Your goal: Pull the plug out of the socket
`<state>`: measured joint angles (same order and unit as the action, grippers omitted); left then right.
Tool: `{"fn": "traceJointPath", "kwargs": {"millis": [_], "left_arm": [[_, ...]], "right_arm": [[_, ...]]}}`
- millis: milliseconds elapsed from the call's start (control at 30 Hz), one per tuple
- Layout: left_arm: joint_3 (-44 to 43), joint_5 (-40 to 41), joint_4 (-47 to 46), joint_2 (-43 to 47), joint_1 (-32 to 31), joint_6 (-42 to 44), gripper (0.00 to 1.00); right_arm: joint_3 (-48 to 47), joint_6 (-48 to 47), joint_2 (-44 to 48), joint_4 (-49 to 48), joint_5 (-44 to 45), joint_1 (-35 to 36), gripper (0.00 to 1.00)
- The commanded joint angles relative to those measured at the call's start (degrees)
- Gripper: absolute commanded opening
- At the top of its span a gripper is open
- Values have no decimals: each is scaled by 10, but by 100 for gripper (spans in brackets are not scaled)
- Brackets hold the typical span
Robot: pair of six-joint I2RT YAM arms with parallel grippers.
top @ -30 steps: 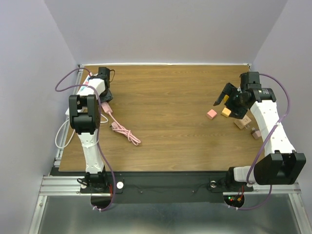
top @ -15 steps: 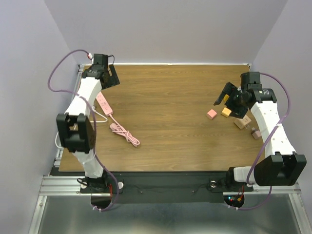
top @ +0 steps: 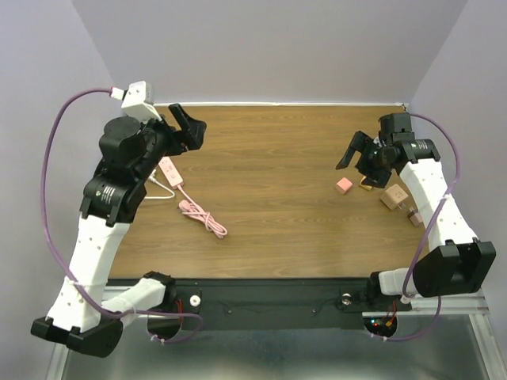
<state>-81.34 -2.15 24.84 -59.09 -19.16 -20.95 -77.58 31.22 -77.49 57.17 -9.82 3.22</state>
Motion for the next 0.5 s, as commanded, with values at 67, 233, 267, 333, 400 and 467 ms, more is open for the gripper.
{"fn": "traceJointPath", "kwargs": {"millis": [67, 233, 267, 333, 400, 467], "left_arm": [[10, -50, -50, 48, 4, 15, 99], [5, -67, -56, 73, 3, 33, 99], [2, -68, -54, 77, 4, 33, 99], [-4, -78, -54, 78, 4, 31, 99], [-6, -87, -56, 79, 3, 30, 99], [-9, -92, -55, 80, 3, 30, 99]], "right_arm": [[-12, -5, 32, -27, -4, 20, 100], [13, 2, 54, -26, 15, 20, 100], [15, 2, 59, -26, 16, 20, 100], [16, 5, 64, -26, 24, 20, 100], [13, 7, 71, -26, 29, 20, 100], [8, 9, 77, -26, 39, 20, 100]]}}
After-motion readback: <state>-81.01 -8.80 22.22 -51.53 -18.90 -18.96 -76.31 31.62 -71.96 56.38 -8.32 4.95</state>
